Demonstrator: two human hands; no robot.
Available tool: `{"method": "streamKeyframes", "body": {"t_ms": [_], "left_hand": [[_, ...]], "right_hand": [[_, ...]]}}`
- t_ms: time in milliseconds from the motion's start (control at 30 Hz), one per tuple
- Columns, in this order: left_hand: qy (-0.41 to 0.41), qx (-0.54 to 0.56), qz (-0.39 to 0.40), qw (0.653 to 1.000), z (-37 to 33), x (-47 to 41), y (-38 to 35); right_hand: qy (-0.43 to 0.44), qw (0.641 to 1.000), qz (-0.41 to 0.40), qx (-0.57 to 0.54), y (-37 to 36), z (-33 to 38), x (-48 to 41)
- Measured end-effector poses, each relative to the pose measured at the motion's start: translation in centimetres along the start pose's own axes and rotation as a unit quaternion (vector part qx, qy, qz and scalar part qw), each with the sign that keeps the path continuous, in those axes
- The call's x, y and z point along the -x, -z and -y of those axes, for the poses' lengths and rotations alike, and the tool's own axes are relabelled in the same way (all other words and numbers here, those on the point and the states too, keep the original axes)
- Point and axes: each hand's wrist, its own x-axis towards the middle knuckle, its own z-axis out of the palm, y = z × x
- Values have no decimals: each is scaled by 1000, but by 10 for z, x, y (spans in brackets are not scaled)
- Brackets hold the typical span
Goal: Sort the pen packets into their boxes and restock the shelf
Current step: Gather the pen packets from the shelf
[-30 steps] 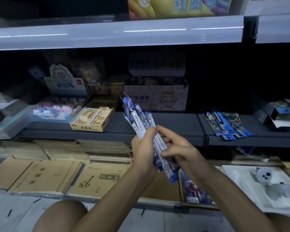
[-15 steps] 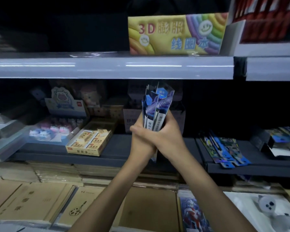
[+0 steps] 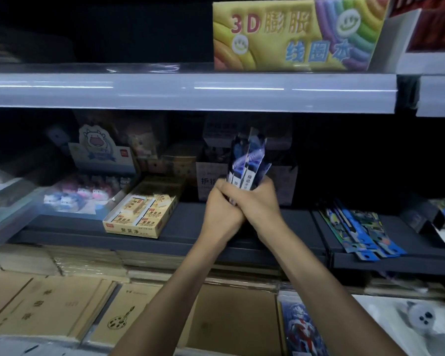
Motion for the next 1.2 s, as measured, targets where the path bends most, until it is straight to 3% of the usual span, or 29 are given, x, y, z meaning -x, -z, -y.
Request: {"method": "streamKeyframes", "body": {"t_ms": [100, 267, 367, 533, 667, 800, 1033, 1200], "left_hand": [[-20, -26, -9, 999, 0, -2, 4], [0, -99, 17, 995, 14, 2, 4], [-16, -96, 0, 995, 10, -1, 6], [15, -139, 36, 990, 18, 5, 7], [6, -110, 12, 994, 17, 4, 6], [28, -172, 47, 984, 19, 7, 5], [48, -178, 33, 982, 26, 9, 3], [1, -88, 0, 996, 14, 8, 1]], "right_hand": [[11, 1000, -13, 16, -2, 1, -6], [-48, 997, -23, 47, -6, -18, -5], [-6, 999, -26, 34, -4, -13, -7], [-49, 997, -42, 44, -11, -27, 3], [-19, 997, -44, 54, -10, -22, 0], [-55, 995, -50, 63, -9, -29, 7], [-47, 995, -53, 68, -12, -32, 9], [10, 999, -47, 22, -10, -19, 7]]}}
